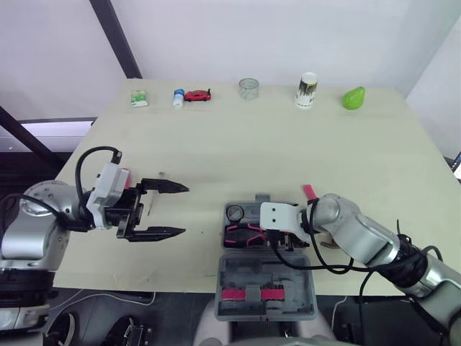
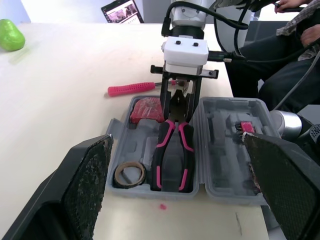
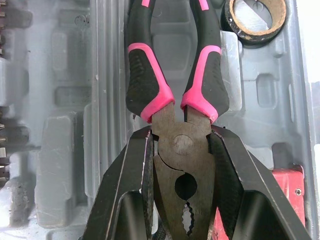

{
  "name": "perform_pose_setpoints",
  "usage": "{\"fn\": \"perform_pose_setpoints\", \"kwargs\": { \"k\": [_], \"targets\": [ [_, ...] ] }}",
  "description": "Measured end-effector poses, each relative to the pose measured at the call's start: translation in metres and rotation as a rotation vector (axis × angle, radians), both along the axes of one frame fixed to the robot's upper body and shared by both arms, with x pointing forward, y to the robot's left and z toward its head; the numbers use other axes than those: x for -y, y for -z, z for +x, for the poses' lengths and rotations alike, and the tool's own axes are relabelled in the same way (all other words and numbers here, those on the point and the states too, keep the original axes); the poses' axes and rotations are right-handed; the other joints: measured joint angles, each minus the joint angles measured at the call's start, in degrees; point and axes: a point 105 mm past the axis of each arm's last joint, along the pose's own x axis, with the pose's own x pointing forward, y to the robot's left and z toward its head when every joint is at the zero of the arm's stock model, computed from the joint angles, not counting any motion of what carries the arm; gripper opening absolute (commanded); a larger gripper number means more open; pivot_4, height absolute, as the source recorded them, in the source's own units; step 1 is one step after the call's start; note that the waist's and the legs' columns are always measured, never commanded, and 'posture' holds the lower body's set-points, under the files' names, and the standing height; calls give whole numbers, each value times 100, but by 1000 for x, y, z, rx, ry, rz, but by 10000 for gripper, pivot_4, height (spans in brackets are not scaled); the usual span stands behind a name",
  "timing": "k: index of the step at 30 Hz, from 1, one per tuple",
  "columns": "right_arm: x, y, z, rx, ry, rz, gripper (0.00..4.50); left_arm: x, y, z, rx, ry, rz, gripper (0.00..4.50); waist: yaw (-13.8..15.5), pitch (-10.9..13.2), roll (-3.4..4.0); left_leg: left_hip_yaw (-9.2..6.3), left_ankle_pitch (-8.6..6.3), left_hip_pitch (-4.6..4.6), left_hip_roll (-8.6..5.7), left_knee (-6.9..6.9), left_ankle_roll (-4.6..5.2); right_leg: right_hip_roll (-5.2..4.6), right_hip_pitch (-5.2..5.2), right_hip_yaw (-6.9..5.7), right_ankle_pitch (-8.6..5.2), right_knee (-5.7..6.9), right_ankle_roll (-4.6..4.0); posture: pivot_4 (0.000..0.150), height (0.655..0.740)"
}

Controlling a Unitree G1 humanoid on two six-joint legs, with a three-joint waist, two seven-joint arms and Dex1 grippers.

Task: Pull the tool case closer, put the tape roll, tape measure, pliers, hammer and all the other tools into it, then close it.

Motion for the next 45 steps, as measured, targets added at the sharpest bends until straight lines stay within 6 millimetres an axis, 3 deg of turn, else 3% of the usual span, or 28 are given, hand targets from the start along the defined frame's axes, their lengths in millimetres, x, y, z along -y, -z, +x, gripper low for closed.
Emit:
{"fn": "perform_pose_setpoints", "kwargs": {
  "k": [1, 5, 10, 15, 18, 24, 30, 45],
  "targets": [
    [0, 1, 0, -4, -2, -3, 21354, 0, 0, 0, 0, 1, -1, 45000, 2, 0, 0, 0, 0, 0, 0, 0, 0, 0, 0, 0, 0, 0, 0, 1500, 7400],
    [3, 5, 0, -15, -2, -12, 34260, 2, 0, -1, -1, 6, -3, 45000, 26, 0, 0, 4, 0, -2, 0, 0, 0, -13, -1, -39, 0, -1, -2, 1500, 7400],
    [9, 0, 0, -33, 20, 39, 34260, 3, -1, -2, -5, 12, -11, 45000, 35, 0, 0, 2, 0, -2, -2, 1, 0, -25, -1, -76, 3, -5, -8, 1500, 7400],
    [11, -19, 7, -23, 52, 218, 34260, 3, 0, -3, -7, 13, -14, 45000, 40, 0, -1, 4, 0, -1, -2, 1, 0, -26, 0, -82, 3, -6, -8, 1500, 7400],
    [6, -25, 10, -15, 44, 353, 27735, 3, 0, -2, -4, 15, -20, 45000, 33, 1, 0, 7, 0, -1, -2, -1, 0, -24, 0, -82, 3, -6, -9, 1500, 7400],
    [8, -18, 15, 5, -4, 503, 882, 6, 2, -2, -5, 20, -48, 45000, 35, 1, 0, 10, 0, -1, -2, 0, 0, -24, 2, -83, 3, -6, -9, 1500, 7400],
    [6, -6, 11, -20, -48, 551, 882, 8, 3, -2, -4, 23, -63, 45000, 36, 1, 0, 10, 0, 0, -2, 0, 0, -24, 2, -82, 3, -6, -9, 1500, 7400],
    [6, 34, 28, -103, 14, 493, 882, 13, -1, 2, 22, 31, -70, 45000, 12, -2, -1, 12, 0, 16, -1, -1, 0, -21, 12, -77, 5, -2, -13, 1500, 7400]
  ]
}}
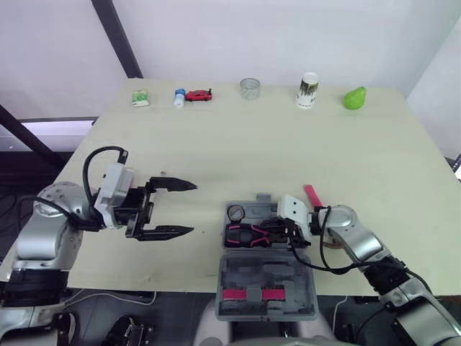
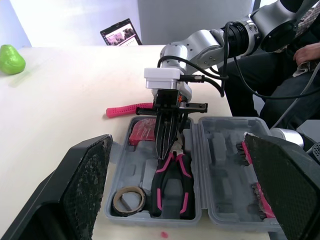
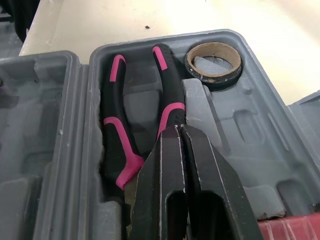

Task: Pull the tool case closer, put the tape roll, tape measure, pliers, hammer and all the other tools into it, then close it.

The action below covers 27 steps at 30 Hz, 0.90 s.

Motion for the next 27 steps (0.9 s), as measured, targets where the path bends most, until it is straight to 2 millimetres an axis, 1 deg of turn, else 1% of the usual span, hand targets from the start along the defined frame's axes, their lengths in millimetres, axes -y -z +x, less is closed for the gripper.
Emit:
{"fn": "perform_pose_setpoints", "kwargs": {
  "k": [3, 6, 9, 13, 16, 21, 24, 25, 27],
  "targets": [
    [0, 4, 2, 2, -7, -6, 882, 0, 2, 1, 3, -3, 9, 45000, 3, -4, -1, 3, 0, 26, 1, -1, 0, 1, 23, 1, 1, 1, -3, 1500, 7400],
    [0, 12, 2, 9, -33, -47, 882, 3, 5, 3, 8, -3, 7, 45000, 3, -14, -6, 16, -1, 117, 1, -17, 1, 1, 103, 8, -3, -8, -8, 1500, 7400],
    [1, 17, 3, 29, -43, -74, 882, 3, 9, 3, -4, -7, 7, 45000, 11, -42, -17, 18, -2, 190, 1, -42, 0, -2, 158, 16, -15, -12, -27, 1500, 7400],
    [-1, 22, 3, 52, -56, -102, 882, 4, 11, 4, 0, -7, 10, 45000, 20, -126, -23, 13, -2, 203, 1, -58, 0, -3, 162, 21, -20, -12, -34, 1500, 7400],
    [-2, 25, 3, 57, -47, -99, 882, 3, 17, 3, -7, -14, 24, 45000, 17, -146, -44, 21, -2, 261, 2, -83, 0, -4, 204, 37, -22, -19, -39, 1500, 7400],
    [-1, 25, 1, 66, -16, -61, 882, 2, 25, 5, -27, -45, 33, 45000, 21, -143, -40, 29, -2, 269, 3, -91, 0, -4, 202, 47, -25, -19, -42, 1500, 7400],
    [2, 21, 2, 51, 33, -11, 882, 1, 28, 6, -48, -68, 28, 45000, 31, -139, -44, 29, -2, 258, 4, -91, 0, -6, 195, 47, -25, -23, -42, 1500, 7400],
    [6, 17, 1, 30, 69, 31, 882, 0, 31, 7, -70, -89, 19, 45000, 37, -121, -33, 31, -2, 242, 3, -90, 0, -11, 190, 48, -25, -29, -42, 1500, 7400],
    [14, 14, -2, 18, 100, 58, 882, 0, 32, 9, -75, -116, 3, 45000, 39, -97, -6, 29, -2, 217, 2, -89, 0, -13, 167, 47, -24, -32, -41, 1500, 7400]
  ]
}}
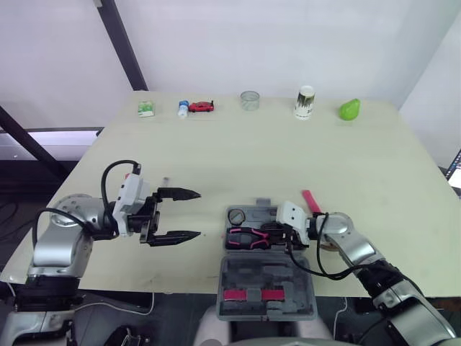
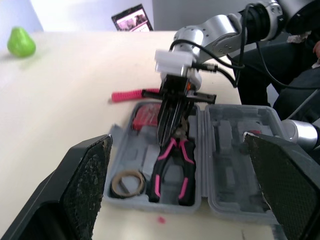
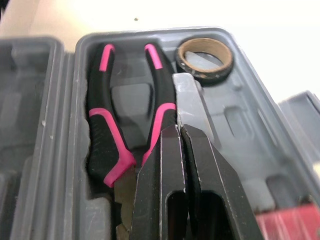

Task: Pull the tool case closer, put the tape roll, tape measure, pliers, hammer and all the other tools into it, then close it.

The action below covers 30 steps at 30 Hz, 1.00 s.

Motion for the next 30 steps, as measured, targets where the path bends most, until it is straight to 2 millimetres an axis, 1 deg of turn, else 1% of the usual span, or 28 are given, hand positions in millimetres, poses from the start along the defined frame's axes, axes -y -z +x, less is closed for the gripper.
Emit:
{"fn": "perform_pose_setpoints", "kwargs": {
  "k": [2, 6, 9, 13, 14, 15, 16, 17, 18, 20, 21, 22, 23, 24, 25, 26, 27, 28, 30],
  "targets": [
    [10, -6, 0, 1, 40, 32, 882, -3, 2, 0, -21, -33, -23, 45000, -11, 3, 1, -2, 1, -72, -1, 6, 0, 3, -79, 1, 13, 18, 20, 1500, 7400],
    [22, -31, 5, 70, 110, 113, 882, -7, 6, -1, -52, -76, -40, 45000, -51, 9, 6, -11, 1, -144, 4, 5, -1, 17, -150, 0, 13, 26, 19, 1500, 7400],
    [33, -42, 3, 100, 153, 160, 882, -15, 4, 4, -26, -158, -73, 45000, -20, 12, 7, -11, 1, -151, 3, 2, -1, 16, -154, -3, 11, 21, 17, 1500, 7400],
    [49, -44, -2, 103, 209, 191, 882, -27, 7, 4, -26, -231, -90, 45000, -18, 31, 3, -1, 1, -153, 0, 4, 0, 8, -154, 1, 12, 18, 19, 1500, 7400],
    [58, -47, -5, 98, 237, 219, 882, -32, 10, 0, -33, -261, -100, 45000, -18, 34, 7, 2, 1, -153, 0, 3, 0, 6, -154, 3, 12, 16, 19, 1500, 7400],
    [72, -49, -8, 95, 273, 237, 882, -40, 15, -5, -53, -301, -109, 45000, -20, 35, 8, 7, 1, -150, 0, 3, 0, 5, -154, 8, 11, 17, 19, 1500, 7400],
    [101, -48, -13, 88, 353, 233, 882, -55, 24, -14, -81, -372, -122, 45000, -17, 36, 7, 10, 1, -150, 1, 1, 0, 4, -154, 9, 11, 12, 20, 1500, 7400],
    [118, -47, -15, 86, 400, 217, 2961, -64, 30, -18, -102, -417, -128, 45000, -17, 40, 2, 10, 0, -150, 1, 1, 0, 4, -154, 8, 11, 11, 20, 1500, 7400],
    [131, -47, -17, 87, 435, 213, 5841, -71, 33, -20, -112, -454, -136, 45000, -16, 48, -4, 9, 0, -149, 1, 1, 0, 4, -154, 7, 11, 12, 19, 1500, 7400],
    [158, -48, -25, 101, 505, 197, 13967, -87, 38, -25, -123, -540, -150, 45000, -14, 58, -17, 10, 1, -143, 3, 1, 0, 10, -150, -2, 10, 17, 17, 1500, 7400],
    [160, -48, -26, 104, 513, 195, 16706, -90, 38, -26, -121, -554, -151, 45000, -14, 58, -18, 11, 1, -143, 5, 1, 0, 12, -150, -2, 9, 18, 16, 1500, 7400],
    [166, -46, -31, 104, 527, 192, 21599, -94, 39, -26, -112, -570, -149, 45000, -13, 59, -17, 11, 2, -140, 5, 2, 0, 13, -150, -1, 10, 20, 16, 1500, 7400],
    [176, -40, -39, 84, 555, 185, 24925, -103, 41, -30, -106, -607, -142, 45000, -11, 58, -16, 13, 2, -134, 4, 2, 0, 13, -146, 1, 9, 21, 16, 1500, 7400],
    [184, -35, -45, 66, 577, 178, 31998, -109, 44, -33, -109, -632, -140, 45000, -14, 60, -15, 16, 2, -133, 4, 2, 0, 12, -147, 8, 10, 19, 16, 1500, 7400],
    [188, -33, -47, 58, 588, 175, 34734, -112, 46, -34, -113, -644, -139, 45000, -14, 60, -15, 17, 2, -133, 4, 2, 0, 11, -147, 10, 9, 20, 16, 1500, 7400],
    [197, -29, -54, 41, 614, 169, 39018, -120, 51, -37, -117, -677, -129, 45000, -16, 60, -15, 18, 2, -133, 4, 2, 0, 11, -147, 13, 10, 18, 17, 1500, 7400],
    [201, -28, -58, 34, 629, 169, 43697, -124, 54, -40, -121, -696, -125, 45000, -21, 60, -16, 20, 1, -133, 4, 2, 0, 11, -148, 15, 10, 15, 17, 1500, 7400],
    [210, -25, -65, 26, 657, 166, 44865, -132, 59, -44, -127, -728, -117, 45000, -22, 60, -17, 22, 1, -133, 4, 1, 0, 11, -148, 17, 10, 14, 17, 1500, 7400],
    [224, -22, -75, 15, 707, 164, 44865, -143, 65, -50, -138, -773, -108, 45000, -19, 61, -18, 31, 1, -134, 4, 1, 0, 10, -149, 18, 10, 13, 18, 1500, 7400]
  ]
}}
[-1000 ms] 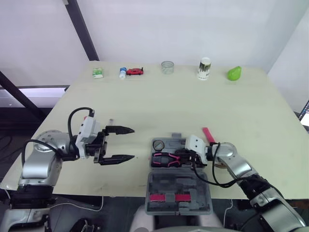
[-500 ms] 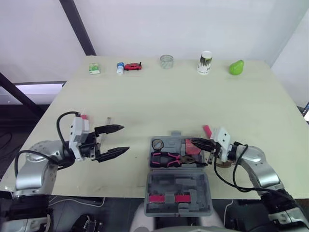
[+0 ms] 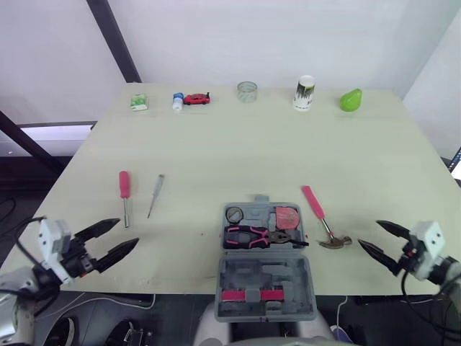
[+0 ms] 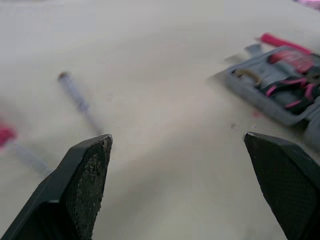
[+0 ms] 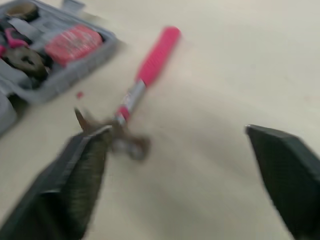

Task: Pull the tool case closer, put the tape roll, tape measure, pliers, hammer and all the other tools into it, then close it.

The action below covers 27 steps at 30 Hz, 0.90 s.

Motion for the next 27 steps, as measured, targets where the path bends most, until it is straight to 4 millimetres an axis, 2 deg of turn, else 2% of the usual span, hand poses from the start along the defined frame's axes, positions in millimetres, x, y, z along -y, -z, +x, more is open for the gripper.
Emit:
{"fn": "perform_pose_setpoints", "kwargs": {
  "k": [6, 13, 18, 23, 27],
  "targets": [
    [28, 2, -33, -11, 122, 25, 44865, -32, 11, -19, -27, -120, 30, 45000, 1, -2, -3, 8, 0, 2, 5, -1, -1, -1, -1, -2, -9, 1, -14, 1500, 7400],
    [38, 9, -55, -31, 202, 48, 44865, -44, 23, -32, -54, -166, 33, 45000, 1, -5, -6, 5, -1, 8, 24, -2, -1, -7, -2, 5, -10, 1, -17, 1500, 7400],
    [39, 9, -56, -33, 218, 45, 44865, -42, 24, -32, -60, -141, 31, 45000, 1, -6, -7, 8, -1, 9, 28, -2, -1, -7, -2, 6, -10, 2, -18, 1500, 7400],
    [26, -7, -44, -16, 179, 52, 44865, -39, 23, -28, -57, -121, 31, 45000, -4, -7, -6, 12, -1, 11, 31, -2, -1, -6, -4, 12, -9, 6, -17, 1500, 7400],
    [-4, -22, -25, -32, 50, -13, 44865, -10, 26, -17, -74, 39, 109, 45000, 7, -10, -10, 13, -1, 10, 31, -1, -1, -6, -4, 15, -8, 6, -17, 1500, 7400]
  ]
}}
